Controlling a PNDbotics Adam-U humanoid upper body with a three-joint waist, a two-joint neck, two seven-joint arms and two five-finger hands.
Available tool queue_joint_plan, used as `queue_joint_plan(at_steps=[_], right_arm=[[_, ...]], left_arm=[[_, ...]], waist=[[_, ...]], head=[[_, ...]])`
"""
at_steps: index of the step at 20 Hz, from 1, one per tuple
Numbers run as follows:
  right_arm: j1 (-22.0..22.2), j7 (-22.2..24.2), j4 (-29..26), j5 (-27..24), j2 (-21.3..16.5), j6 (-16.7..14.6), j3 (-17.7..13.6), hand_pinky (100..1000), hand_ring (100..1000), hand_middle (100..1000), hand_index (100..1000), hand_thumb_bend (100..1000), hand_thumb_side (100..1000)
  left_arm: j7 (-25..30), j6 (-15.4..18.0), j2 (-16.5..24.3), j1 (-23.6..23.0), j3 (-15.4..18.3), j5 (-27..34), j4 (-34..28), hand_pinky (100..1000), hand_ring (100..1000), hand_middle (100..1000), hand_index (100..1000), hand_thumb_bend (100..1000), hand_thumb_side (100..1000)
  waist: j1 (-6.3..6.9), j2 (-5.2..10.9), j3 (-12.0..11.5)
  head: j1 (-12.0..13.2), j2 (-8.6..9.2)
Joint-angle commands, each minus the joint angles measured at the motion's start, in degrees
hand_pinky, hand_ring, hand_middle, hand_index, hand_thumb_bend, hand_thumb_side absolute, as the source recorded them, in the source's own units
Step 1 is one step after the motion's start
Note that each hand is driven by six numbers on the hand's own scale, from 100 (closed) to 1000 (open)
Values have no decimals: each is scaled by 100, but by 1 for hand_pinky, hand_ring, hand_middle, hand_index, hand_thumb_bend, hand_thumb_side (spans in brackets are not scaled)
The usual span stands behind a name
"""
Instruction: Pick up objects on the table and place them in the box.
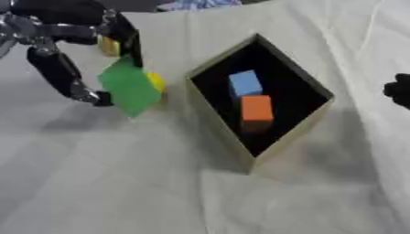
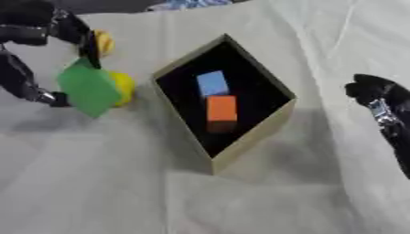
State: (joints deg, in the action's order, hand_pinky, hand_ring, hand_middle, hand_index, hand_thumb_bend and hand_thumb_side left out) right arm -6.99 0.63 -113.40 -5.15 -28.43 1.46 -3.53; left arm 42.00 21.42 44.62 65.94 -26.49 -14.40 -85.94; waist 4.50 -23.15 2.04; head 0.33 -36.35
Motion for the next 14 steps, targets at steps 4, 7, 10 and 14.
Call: queue_joint_plan(at_steps=[4,7,10,14], right_arm=[[-51,37,-119,-12,-165,-13,-7,929,846,755,851,100,760],[-91,59,-119,-24,-156,-7,11,929,846,755,851,100,760],[-97,64,-119,-27,-154,-4,12,929,846,755,851,100,760],[-219,109,-119,-53,-136,-9,59,929,845,755,850,100,762]], left_arm=[[503,347,-777,815,-1,-269,960,764,620,522,647,335,108],[369,387,-1161,1047,96,-392,1471,762,618,524,652,336,135],[277,500,-1262,1103,118,-482,1689,762,618,524,652,336,135],[81,402,-1547,1185,246,-538,1993,757,618,528,660,331,245]], waist=[[-13,146,68],[-7,125,116],[-7,122,121],[45,52,290]], head=[[53,39],[110,78],[118,83],[285,181]])
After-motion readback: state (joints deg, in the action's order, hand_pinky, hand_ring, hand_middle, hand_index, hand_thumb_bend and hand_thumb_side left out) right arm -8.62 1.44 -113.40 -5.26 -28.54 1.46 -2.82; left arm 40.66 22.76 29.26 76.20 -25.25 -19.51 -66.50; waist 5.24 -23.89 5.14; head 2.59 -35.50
